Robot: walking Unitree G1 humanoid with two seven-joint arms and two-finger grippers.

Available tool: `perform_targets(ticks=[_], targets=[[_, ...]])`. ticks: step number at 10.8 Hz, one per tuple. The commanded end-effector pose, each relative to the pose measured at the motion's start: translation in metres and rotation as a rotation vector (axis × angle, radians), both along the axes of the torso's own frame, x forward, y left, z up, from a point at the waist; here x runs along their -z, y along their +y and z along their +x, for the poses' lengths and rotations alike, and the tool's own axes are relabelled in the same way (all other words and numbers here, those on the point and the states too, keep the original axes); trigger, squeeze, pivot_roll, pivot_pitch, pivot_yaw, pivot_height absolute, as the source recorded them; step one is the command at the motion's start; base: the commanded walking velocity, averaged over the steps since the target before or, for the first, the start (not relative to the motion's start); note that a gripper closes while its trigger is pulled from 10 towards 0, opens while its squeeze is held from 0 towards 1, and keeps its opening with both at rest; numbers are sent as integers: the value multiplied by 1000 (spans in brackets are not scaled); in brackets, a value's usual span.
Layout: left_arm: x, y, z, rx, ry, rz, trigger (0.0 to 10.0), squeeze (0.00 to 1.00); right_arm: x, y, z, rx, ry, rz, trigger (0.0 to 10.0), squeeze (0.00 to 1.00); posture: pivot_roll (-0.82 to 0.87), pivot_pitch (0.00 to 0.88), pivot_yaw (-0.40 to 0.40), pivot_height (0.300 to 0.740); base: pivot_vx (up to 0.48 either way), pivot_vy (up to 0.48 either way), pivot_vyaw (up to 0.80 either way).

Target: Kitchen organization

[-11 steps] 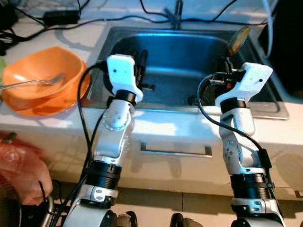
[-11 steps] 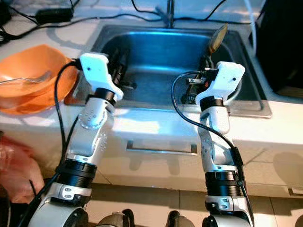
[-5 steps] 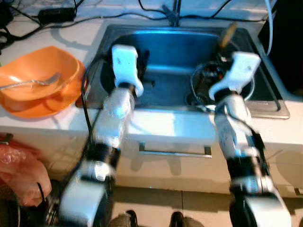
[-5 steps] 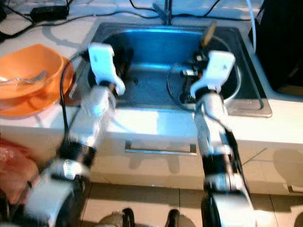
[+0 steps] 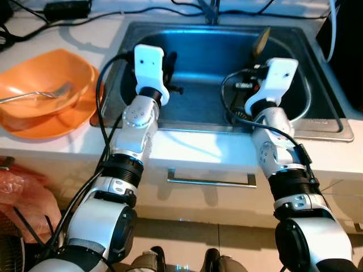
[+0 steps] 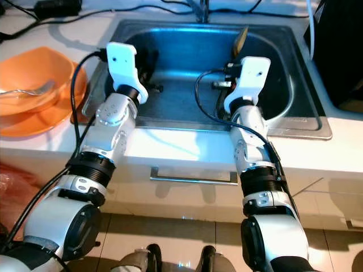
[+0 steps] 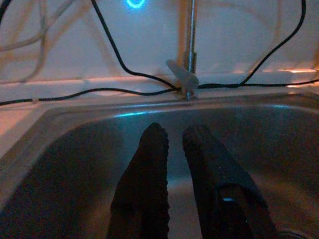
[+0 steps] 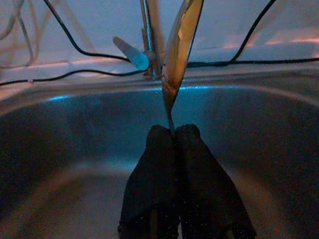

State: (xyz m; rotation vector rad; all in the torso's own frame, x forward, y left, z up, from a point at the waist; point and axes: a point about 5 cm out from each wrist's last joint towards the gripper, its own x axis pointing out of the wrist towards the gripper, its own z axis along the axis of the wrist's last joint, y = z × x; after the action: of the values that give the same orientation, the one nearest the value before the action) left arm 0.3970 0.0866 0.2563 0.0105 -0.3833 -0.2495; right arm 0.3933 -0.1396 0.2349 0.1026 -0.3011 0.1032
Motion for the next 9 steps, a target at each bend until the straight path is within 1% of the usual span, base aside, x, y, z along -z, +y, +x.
perform_targets(ticks=[1,4,5,6,9], targets=[[-2,-4,1,5,-10,7,10000,0,-6,-1,1,0,-24,-4,10000,0,64,279,29,740,0,0,0],[-3,-7,1,9,-18,-4,10000,0,-7,-1,4,0,-32,-1,10000,0,67,282,27,740,0,0,0],[-3,-7,1,9,-17,-6,10000,0,-8,0,4,-4,-33,1,10000,298,67,282,26,740,0,0,0],[-3,-7,1,8,-17,-8,10000,0,-7,0,5,-6,-31,2,10000,1000,67,282,26,740,0,0,0],[-2,-7,2,8,-18,-15,10000,0,-5,0,5,-9,-32,-2,10000,1000,67,281,26,740,0,0,0]])
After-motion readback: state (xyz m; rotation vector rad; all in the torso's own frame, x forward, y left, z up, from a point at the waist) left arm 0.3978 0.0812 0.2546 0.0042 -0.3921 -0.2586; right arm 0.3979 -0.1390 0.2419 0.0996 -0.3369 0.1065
